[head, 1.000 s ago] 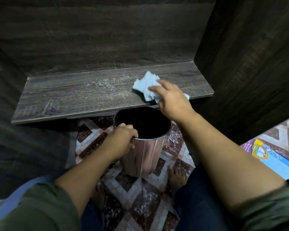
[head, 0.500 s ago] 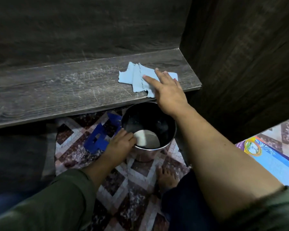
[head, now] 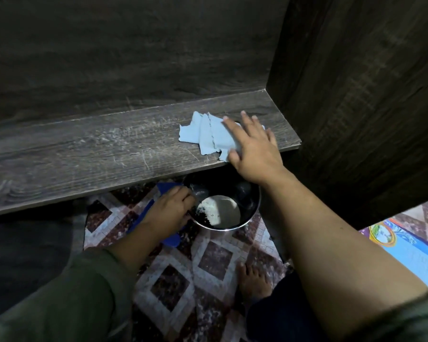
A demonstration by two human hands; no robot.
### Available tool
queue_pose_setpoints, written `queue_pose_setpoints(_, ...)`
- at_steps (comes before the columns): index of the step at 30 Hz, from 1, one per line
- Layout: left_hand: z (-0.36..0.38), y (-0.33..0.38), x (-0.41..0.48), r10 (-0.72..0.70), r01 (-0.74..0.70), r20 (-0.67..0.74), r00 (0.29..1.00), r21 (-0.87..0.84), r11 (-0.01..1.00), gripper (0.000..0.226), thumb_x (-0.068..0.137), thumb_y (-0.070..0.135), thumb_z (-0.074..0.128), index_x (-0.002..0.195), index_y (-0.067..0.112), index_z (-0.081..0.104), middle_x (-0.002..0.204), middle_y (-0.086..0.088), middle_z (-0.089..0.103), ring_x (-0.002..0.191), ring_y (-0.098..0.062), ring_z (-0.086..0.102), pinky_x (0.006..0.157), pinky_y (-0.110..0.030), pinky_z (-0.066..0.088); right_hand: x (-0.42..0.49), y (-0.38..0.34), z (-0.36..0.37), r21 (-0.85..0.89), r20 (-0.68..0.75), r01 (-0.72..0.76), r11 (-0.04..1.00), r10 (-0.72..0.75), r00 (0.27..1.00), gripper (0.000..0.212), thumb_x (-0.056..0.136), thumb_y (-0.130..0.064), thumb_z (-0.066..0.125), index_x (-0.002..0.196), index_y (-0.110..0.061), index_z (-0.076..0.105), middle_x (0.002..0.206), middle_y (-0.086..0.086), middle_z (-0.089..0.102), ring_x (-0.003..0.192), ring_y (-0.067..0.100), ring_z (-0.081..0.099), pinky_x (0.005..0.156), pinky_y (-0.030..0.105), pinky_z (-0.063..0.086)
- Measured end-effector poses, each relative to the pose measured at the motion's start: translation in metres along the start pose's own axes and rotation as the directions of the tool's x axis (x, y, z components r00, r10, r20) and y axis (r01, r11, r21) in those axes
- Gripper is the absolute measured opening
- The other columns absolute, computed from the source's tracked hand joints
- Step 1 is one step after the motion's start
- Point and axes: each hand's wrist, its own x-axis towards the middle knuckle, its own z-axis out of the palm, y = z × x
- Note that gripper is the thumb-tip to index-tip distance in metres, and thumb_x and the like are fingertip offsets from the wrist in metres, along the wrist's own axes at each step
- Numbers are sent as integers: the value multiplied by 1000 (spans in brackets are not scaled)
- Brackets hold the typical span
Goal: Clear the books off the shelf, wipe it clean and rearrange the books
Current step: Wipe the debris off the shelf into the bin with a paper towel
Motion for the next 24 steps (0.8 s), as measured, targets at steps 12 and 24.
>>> queue_pose_setpoints(12,-151,54,-25,-297,295,-163,941,-37,955,82,75,70,56,134,14,46,134,-4,49,124,-24,45,101,-40,39,-54,-75,-61,19,211,202,979,-202,956,56,78,-43,64,132,-36,51,123,1,63,109,27,59,83,34,47)
queue_pose_setpoints(24,-354,125,-3,-112,172,-417,902,109,979,33,74,33,57,105,25,64,91,0,70,85,-29,67,71,-41,53,-75,-73,-230,-287,-386,434,854,-518,764,52,74,-47,48,120,-28,62,105,2,60,96,34,53,77,42,39)
